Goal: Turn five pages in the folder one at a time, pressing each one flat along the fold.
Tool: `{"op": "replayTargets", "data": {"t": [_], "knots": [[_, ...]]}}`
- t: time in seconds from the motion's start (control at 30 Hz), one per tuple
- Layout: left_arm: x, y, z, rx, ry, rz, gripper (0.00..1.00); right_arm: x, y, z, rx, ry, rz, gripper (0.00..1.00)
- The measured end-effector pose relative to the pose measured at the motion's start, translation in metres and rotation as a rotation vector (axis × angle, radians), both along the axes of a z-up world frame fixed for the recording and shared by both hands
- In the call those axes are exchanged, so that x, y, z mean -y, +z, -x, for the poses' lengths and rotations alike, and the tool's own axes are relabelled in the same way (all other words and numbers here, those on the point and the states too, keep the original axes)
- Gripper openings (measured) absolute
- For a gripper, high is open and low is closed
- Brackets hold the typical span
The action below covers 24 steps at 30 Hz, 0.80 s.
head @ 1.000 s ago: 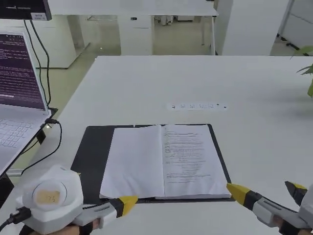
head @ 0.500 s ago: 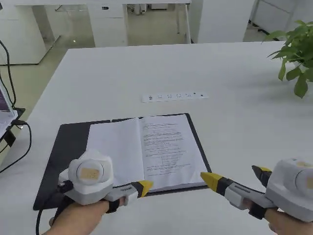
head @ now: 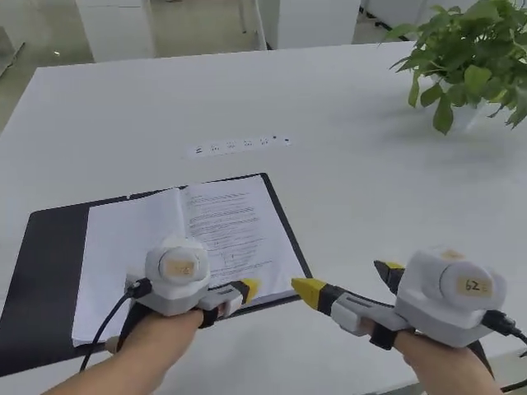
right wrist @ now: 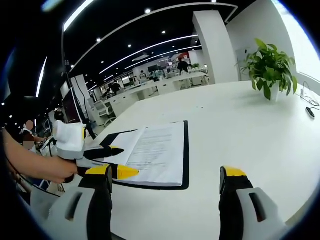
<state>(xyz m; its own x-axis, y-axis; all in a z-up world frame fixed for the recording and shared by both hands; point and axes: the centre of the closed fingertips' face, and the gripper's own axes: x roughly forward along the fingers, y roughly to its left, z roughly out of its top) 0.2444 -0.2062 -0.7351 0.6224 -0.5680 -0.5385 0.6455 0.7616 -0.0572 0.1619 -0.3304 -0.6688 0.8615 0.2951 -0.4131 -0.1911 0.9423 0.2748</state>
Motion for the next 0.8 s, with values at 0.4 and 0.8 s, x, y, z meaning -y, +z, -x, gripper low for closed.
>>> {"op": "replayTargets", "data": {"t": [0.4,0.8], "knots": [[0.029,-0.035,-0.01,-0.026,0.051,-0.032,0.63,0.0,-0.005,-0.002,-0.007,-0.005,-0.017,0.88],[0.03,-0.048,-0.009,0.005,0.072,-0.065,0.52,-0.004,-0.017,-0.006,-0.034,0.01,-0.029,0.87]]}}
